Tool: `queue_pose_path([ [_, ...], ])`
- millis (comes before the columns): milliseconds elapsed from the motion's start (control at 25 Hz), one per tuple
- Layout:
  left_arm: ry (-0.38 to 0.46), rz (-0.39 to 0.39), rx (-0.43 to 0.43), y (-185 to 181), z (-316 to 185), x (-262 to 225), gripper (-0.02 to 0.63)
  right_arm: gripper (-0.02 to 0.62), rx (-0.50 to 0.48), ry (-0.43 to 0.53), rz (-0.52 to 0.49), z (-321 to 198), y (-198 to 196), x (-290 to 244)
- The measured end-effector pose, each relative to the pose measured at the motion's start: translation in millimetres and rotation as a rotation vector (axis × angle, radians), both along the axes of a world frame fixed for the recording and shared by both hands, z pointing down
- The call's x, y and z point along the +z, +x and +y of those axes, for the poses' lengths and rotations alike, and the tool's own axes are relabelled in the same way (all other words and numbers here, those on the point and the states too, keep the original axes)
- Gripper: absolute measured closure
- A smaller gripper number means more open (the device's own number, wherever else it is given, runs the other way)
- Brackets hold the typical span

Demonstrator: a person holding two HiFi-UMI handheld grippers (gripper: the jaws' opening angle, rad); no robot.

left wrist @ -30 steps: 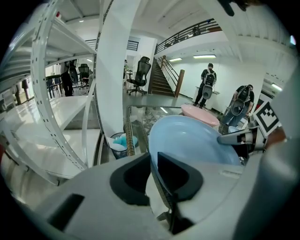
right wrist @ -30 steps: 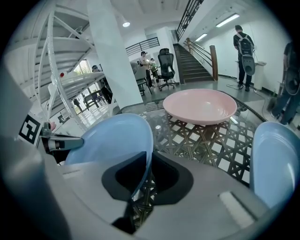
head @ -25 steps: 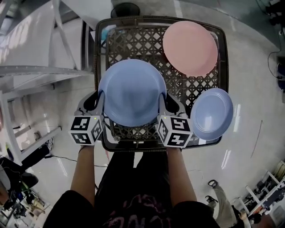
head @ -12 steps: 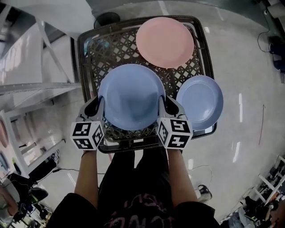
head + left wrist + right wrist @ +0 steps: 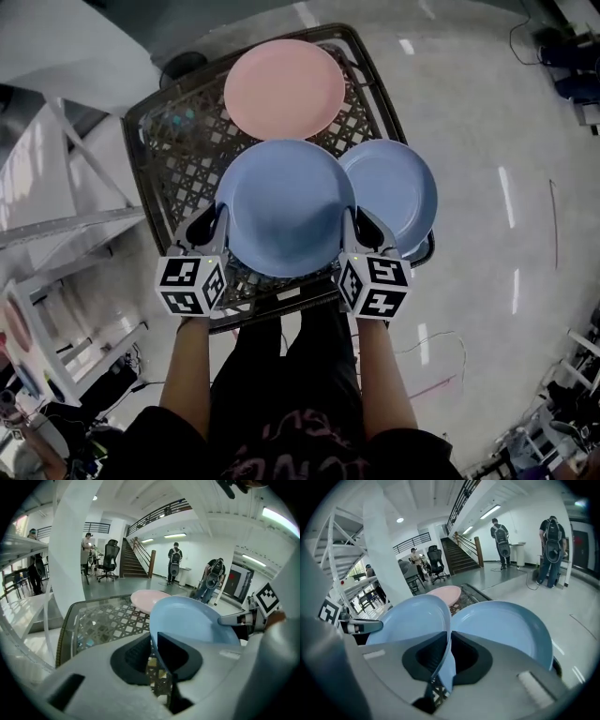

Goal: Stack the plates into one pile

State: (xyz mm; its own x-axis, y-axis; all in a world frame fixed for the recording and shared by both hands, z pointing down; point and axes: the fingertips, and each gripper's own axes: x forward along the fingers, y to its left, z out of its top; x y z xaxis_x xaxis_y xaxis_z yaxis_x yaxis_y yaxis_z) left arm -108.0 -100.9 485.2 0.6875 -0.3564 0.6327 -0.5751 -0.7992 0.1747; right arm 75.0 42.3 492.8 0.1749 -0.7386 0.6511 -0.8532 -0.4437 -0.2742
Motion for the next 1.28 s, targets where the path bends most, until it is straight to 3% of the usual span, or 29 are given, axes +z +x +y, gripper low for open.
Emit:
queue_pose_path([
  [800,0.001,0.016,0.332,189.8,95.4,1.1,0.568,0.554,0.337,-0.016,0.003,149.9,129.7,1.8],
  [1280,-0.003,-0.006,0.352,209.1,101.3,14.5,0.566,0.552,0.341,-0.028,-0.002,157.2,147.0,11.8],
])
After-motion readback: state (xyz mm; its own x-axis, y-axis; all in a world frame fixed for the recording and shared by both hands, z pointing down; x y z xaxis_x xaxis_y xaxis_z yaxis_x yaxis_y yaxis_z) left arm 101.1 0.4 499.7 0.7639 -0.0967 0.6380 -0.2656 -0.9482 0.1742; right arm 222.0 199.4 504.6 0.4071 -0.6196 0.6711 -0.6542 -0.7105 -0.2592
